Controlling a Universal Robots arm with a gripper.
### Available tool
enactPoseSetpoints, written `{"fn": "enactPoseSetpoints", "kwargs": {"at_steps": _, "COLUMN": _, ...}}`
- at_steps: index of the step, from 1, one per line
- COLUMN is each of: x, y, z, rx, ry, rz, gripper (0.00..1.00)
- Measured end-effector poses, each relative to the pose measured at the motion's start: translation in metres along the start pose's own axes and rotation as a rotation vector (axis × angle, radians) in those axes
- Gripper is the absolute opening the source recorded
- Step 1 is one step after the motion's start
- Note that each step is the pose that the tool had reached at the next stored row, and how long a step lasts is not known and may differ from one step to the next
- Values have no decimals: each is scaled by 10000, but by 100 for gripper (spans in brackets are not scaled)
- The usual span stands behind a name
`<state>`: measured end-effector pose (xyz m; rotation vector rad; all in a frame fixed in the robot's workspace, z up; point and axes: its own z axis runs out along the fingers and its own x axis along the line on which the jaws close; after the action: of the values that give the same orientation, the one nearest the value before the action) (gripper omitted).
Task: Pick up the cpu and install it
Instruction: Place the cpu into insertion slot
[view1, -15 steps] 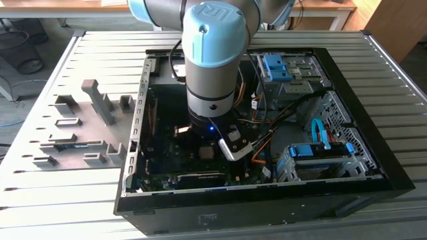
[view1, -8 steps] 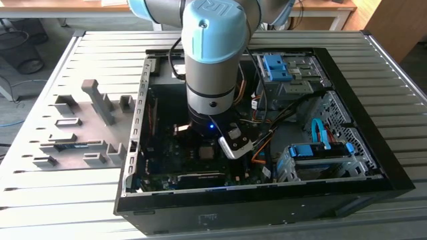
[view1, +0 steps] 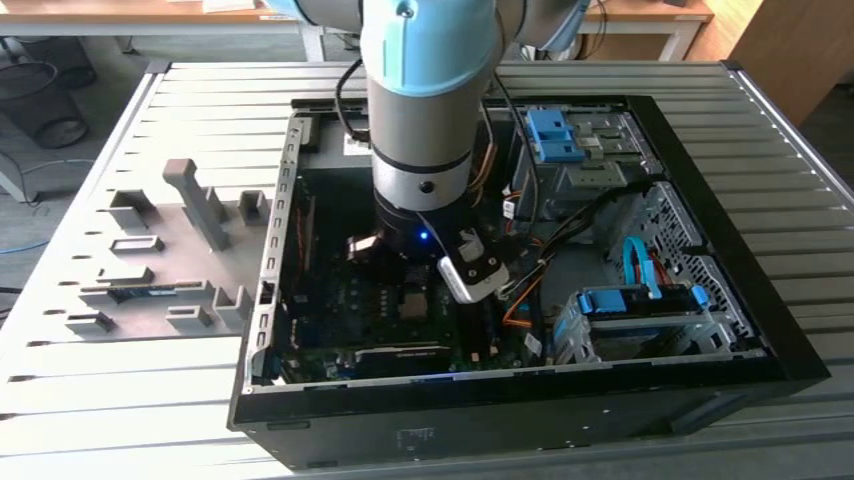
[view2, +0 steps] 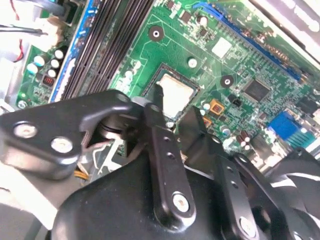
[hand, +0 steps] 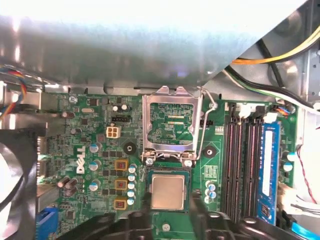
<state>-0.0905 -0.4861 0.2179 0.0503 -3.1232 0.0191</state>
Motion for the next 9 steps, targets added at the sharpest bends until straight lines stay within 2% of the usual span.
{"fn": "enactPoseSetpoints", "kwargs": {"at_steps": 1, "x": 0, "y": 5, "z": -11, "rx": 14, "ry": 1, "rz": 0, "gripper": 40}}
{"fn": "enactPoseSetpoints", "kwargs": {"at_steps": 3, "x": 0, "y": 19, "z": -26, "rx": 40, "ry": 1, "rz": 0, "gripper": 29}}
{"fn": "enactPoseSetpoints", "kwargs": {"at_steps": 4, "x": -1, "y": 25, "z": -29, "rx": 48, "ry": 2, "rz": 0, "gripper": 29}}
{"fn": "enactPoseSetpoints", "kwargs": {"at_steps": 6, "x": -3, "y": 33, "z": -34, "rx": 60, "ry": 3, "rz": -2, "gripper": 17}}
{"fn": "enactPoseSetpoints", "kwargs": {"at_steps": 7, "x": -6, "y": 36, "z": -34, "rx": 63, "ry": 9, "rz": -3, "gripper": 17}}
{"fn": "enactPoseSetpoints", "kwargs": {"at_steps": 8, "x": -14, "y": 39, "z": -35, "rx": 65, "ry": 24, "rz": -3, "gripper": 11}}
{"fn": "enactPoseSetpoints", "kwargs": {"at_steps": 9, "x": -29, "y": 40, "z": -35, "rx": 65, "ry": 57, "rz": -3, "gripper": 10}}
